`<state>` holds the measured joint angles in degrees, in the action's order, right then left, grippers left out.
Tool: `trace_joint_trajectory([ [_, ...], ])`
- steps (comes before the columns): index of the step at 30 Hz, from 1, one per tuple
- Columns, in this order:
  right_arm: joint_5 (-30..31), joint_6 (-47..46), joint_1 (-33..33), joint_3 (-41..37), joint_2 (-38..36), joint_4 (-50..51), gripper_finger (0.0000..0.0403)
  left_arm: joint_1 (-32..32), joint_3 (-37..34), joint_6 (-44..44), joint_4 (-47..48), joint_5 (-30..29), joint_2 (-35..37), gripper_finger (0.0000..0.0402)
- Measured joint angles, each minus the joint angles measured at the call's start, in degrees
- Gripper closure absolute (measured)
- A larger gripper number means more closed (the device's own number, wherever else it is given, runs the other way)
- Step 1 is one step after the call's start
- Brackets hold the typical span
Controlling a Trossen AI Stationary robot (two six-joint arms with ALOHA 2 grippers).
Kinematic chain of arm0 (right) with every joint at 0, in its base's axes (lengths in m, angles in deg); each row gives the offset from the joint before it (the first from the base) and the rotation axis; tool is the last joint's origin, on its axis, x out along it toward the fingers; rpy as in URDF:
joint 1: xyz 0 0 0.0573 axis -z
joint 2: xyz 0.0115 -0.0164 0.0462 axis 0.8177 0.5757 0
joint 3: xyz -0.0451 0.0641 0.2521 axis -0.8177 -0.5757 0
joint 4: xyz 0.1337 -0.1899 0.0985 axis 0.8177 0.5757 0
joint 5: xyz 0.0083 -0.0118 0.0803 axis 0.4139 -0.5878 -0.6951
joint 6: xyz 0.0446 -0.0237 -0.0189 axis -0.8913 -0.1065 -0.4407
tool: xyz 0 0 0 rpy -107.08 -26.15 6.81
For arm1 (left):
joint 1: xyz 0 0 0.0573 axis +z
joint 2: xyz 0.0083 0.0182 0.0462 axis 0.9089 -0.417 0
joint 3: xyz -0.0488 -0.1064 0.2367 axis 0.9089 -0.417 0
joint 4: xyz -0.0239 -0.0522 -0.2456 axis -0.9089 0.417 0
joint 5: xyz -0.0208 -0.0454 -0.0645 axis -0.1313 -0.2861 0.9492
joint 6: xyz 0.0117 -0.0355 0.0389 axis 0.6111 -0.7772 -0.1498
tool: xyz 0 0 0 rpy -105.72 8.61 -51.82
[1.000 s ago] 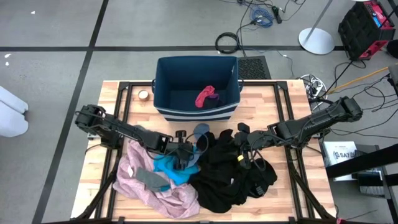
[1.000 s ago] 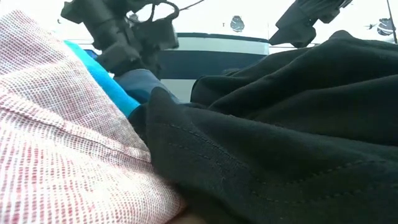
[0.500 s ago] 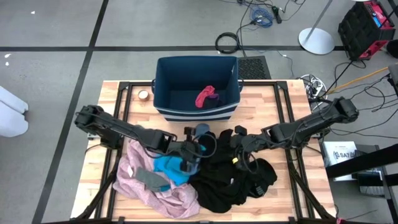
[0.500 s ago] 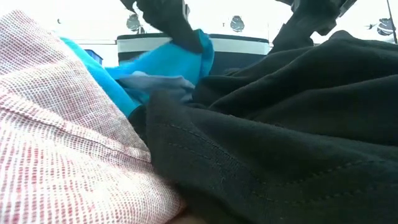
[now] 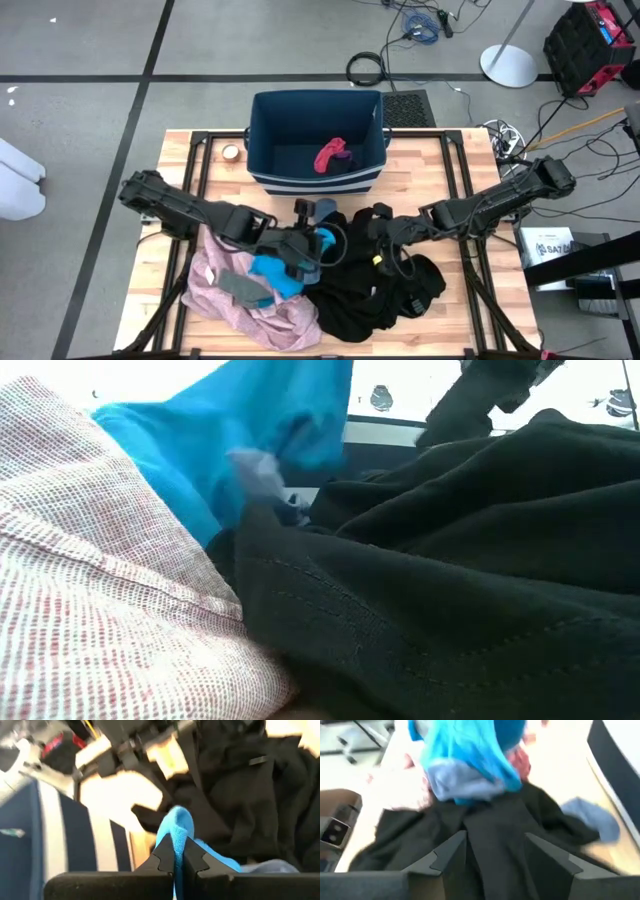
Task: Sort clothes
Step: Put the blue shorts into the blue laundry bin
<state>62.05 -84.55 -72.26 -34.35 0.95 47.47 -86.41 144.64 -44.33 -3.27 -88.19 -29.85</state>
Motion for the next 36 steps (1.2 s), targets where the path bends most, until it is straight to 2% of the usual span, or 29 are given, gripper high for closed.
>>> trace_joint_trajectory([
  [7,-7.67,8.58,0.00,0.96,-0.02,-11.69,0.0216,-1.23,8.03,4.25,0.02,-1.48,0.00,0.0399],
  [12,-8.66,15.78,0.00,3.47,-0.04,-16.68,0.0216,-1.21,12.59,5.13,-0.11,-3.05,0.07,0.0399],
  [15,-7.15,19.23,0.00,5.09,-0.04,-16.85,0.0216,-1.21,14.63,5.28,-0.13,-3.85,0.07,0.0399],
  [23,4.86,23.84,-0.26,5.88,0.34,-16.54,0.0216,-1.19,15.69,6.63,-0.67,-3.95,0.08,0.0399],
  [29,2.46,25.71,0.63,5.92,3.12,-24.79,0.0216,0.41,15.69,7.98,-4.51,-3.86,0.07,0.0399],
  [36,3.82,28.32,1.67,5.92,7.34,-35.47,0.0217,2.61,15.69,7.69,-7.57,2.95,0.07,0.0398],
])
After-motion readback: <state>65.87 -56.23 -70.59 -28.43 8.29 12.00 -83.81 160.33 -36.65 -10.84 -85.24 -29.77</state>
